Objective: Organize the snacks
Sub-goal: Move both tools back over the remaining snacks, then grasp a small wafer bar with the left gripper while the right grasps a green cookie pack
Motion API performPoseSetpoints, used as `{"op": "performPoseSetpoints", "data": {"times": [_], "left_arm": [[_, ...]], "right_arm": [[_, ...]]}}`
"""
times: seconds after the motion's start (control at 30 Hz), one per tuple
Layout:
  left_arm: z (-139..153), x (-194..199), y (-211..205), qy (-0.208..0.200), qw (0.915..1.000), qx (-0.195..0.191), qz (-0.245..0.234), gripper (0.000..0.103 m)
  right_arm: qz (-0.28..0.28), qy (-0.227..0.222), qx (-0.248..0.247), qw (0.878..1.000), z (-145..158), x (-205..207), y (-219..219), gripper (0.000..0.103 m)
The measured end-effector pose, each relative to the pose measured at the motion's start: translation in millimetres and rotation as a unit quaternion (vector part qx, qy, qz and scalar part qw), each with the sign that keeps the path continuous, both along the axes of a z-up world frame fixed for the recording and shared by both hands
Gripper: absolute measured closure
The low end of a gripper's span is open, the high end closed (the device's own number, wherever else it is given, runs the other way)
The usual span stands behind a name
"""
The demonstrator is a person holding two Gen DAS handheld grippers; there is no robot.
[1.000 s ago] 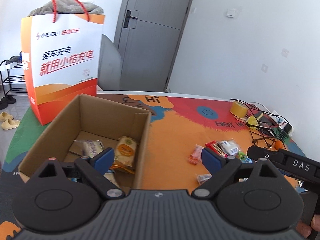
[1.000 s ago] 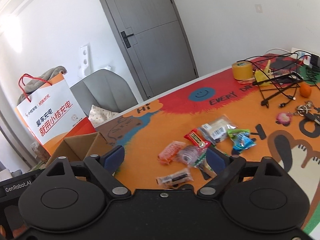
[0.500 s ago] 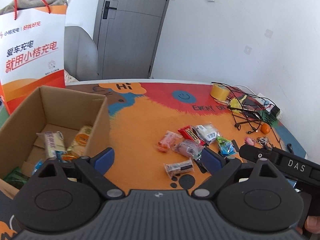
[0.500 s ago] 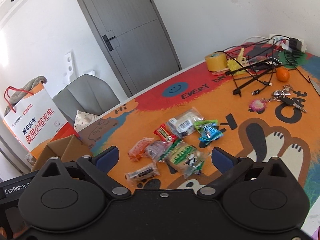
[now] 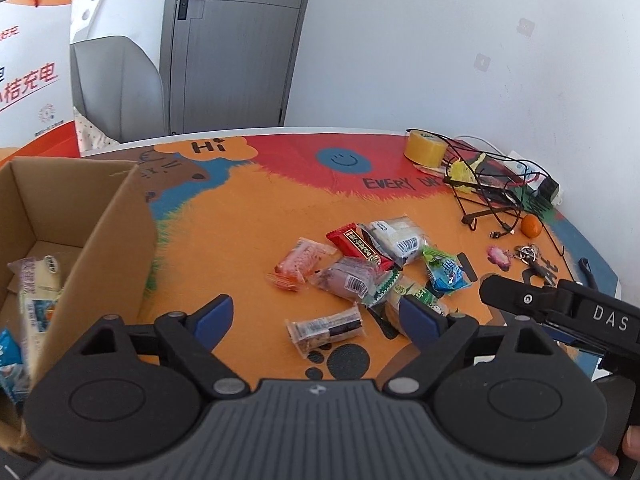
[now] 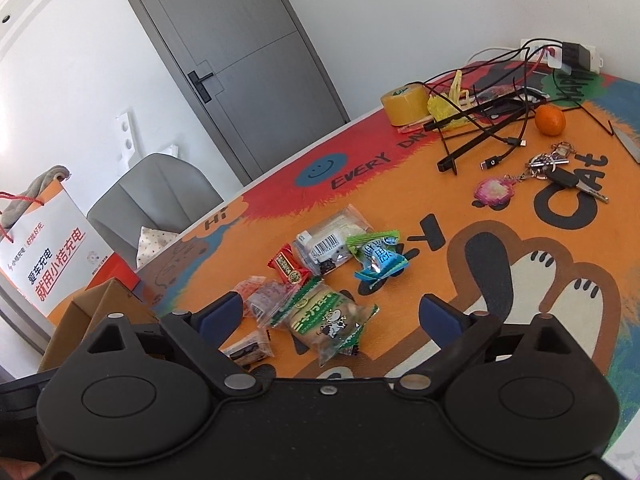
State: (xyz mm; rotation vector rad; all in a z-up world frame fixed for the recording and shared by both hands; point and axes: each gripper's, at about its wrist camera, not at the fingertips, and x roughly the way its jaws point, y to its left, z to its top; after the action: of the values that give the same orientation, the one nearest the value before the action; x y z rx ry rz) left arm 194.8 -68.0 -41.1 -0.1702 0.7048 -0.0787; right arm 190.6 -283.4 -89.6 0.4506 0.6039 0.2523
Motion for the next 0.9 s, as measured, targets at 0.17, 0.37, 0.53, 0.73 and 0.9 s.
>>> {"op": "performPoseSetpoints", "data": {"times": [0.17, 0.37, 0.53, 0.73, 0.9], "left_arm": [[-11.5, 16.2, -8.3, 0.017, 0.9998, 0.002, -0.012, 0.036], [-23.6, 33.0, -15.2, 0.026, 0.9995, 0.001, -0.015, 0.045], [-33.5, 41.6, -19.6, 0.04, 0.9989, -0.004, -0.024, 0.049], [-40.0, 39.5, -21.3, 0.057, 0.9972, 0.0, -0.048, 0.049], [-46.7, 37.6, -19.0, 0.075, 0.996, 0.011, -0.047, 0.059]], "right_arm": [[0.005, 0.005, 0.002, 1.0, -7.4, 11.1, -2.9, 0.014], [0.01, 0.011, 0.011, 1.0, -16.1, 25.4, -4.7, 0.016], [0.016, 0.015, 0.011, 1.0, -21.8, 35.8, -1.1, 0.017], [0.02, 0.019, 0.01, 1.0, -26.4, 44.5, 5.1, 0.017], [0.025, 0.018, 0.003, 1.0, -29.0, 47.4, 11.7, 0.017]]}}
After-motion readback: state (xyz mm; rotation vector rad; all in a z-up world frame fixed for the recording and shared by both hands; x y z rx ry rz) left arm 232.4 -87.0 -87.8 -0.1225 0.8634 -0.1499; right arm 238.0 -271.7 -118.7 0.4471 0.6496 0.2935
